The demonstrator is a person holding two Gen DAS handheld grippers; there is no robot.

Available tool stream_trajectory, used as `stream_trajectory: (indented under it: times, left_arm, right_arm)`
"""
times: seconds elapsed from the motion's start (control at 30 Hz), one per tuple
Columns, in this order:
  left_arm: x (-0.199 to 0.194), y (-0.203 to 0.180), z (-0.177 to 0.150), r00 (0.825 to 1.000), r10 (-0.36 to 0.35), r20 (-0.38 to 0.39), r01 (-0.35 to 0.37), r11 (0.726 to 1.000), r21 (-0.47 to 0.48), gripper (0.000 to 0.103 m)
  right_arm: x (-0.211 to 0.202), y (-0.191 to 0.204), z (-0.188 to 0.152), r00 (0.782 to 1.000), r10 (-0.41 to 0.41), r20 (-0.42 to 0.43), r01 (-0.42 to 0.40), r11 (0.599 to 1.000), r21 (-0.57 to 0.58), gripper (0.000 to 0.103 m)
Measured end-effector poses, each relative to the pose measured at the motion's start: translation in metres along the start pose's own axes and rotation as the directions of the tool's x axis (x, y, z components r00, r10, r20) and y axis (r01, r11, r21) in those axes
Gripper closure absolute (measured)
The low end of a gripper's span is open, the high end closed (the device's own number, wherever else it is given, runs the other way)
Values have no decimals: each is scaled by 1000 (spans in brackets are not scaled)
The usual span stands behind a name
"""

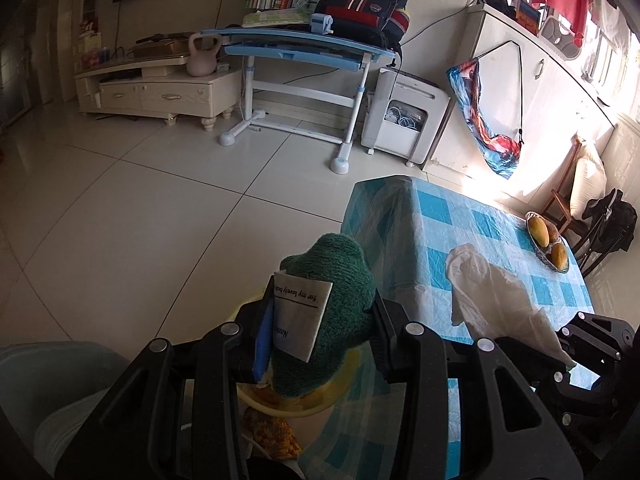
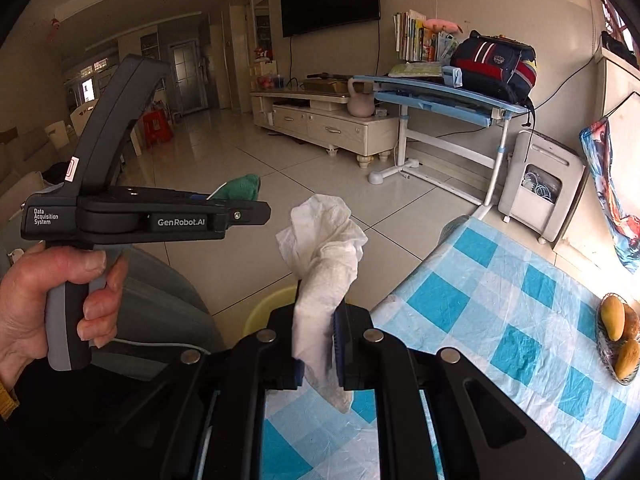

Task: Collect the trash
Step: 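Carry the tissue and green sponge over to the yellow basin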

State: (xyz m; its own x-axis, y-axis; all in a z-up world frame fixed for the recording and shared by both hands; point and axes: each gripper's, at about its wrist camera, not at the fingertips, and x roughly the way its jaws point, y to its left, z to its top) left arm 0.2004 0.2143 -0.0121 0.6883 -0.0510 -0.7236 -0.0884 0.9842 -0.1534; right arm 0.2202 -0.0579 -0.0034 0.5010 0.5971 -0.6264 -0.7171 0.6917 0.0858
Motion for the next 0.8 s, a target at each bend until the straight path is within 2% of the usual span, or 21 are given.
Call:
stream_trajectory:
  times: [0.2,0.47,0.67,0.8]
  left_arm:
    - [15,-1,2,999,45,-29,-44,998,41,64]
    - [28,4,2,997,52,-57,-50,998,34,64]
    - [40,13,3,996,31,-83,-33,999,-16,64]
    - [48,24,2,994,16,-105,-23,997,-68,59]
  right_arm:
    - [38,7,9,998,25,-60,-27,999,-28,91]
    - [68,6,10,994,47,-101,-48,999,-1,91]
    - [80,6,12,991,52,-124,-51,999,11,91]
    - [87,7,14,988,60,-139,-57,998,27,91]
